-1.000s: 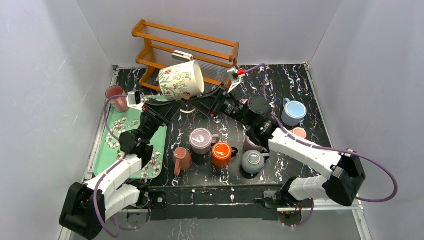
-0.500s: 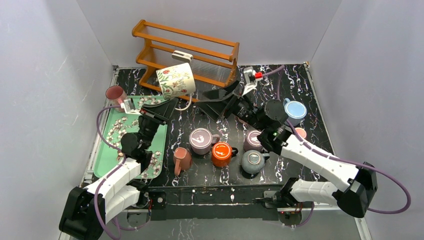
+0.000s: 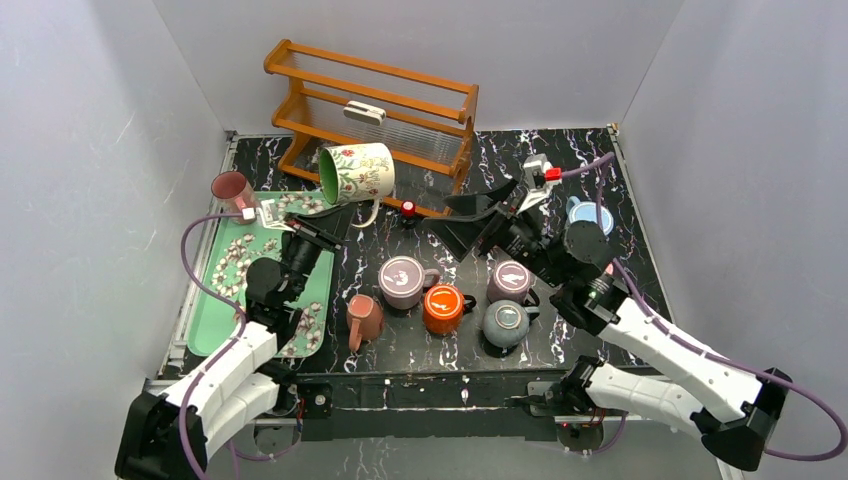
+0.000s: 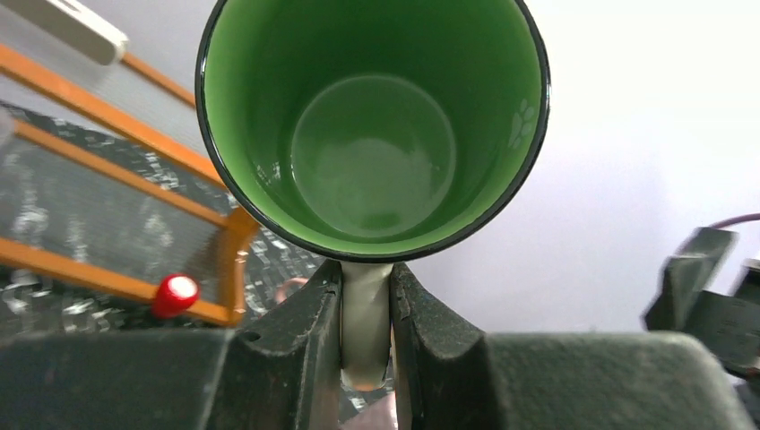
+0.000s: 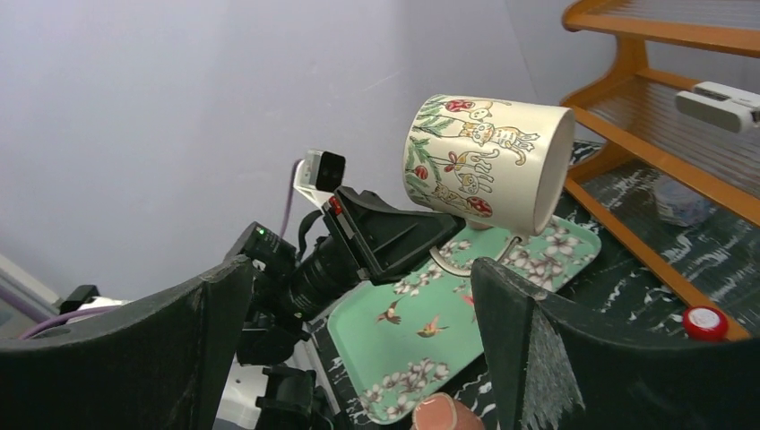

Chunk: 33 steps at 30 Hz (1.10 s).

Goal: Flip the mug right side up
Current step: Place the cup on the tray.

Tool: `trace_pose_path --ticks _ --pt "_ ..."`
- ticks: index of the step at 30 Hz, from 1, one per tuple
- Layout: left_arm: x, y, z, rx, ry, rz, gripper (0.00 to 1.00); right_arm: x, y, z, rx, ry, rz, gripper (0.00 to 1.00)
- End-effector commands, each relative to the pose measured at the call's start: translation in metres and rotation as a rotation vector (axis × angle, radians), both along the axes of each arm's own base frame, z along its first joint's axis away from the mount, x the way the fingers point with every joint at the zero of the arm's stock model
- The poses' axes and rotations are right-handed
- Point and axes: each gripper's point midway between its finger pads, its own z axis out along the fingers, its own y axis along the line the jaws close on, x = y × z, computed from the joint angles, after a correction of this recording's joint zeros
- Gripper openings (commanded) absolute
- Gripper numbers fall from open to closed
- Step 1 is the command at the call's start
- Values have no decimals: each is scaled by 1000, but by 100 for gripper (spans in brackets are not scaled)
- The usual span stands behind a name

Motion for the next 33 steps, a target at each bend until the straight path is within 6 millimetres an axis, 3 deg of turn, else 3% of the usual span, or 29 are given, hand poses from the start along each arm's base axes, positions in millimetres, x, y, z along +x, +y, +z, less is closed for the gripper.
trace_pose_path --ticks 1,5,10,17,24,33 --pt "-6 30 70 41 -199 182 0 7 -18 -13 -58 3 -96 99" --pt "10 45 52 217 -117 307 0 4 -27 -22 -86 6 -111 99" --pt "27 78 22 395 67 490 0 3 -37 -31 -99 5 -142 99" --pt "39 111 -21 523 264 660 0 0 -46 -31 -107 -8 -162 99" --pt "51 129 -45 655 379 757 0 -1 -52 -35 -111 -14 -180 99" --pt "71 144 -55 745 467 849 0 -4 -51 -37 -118 -27 -166 99"
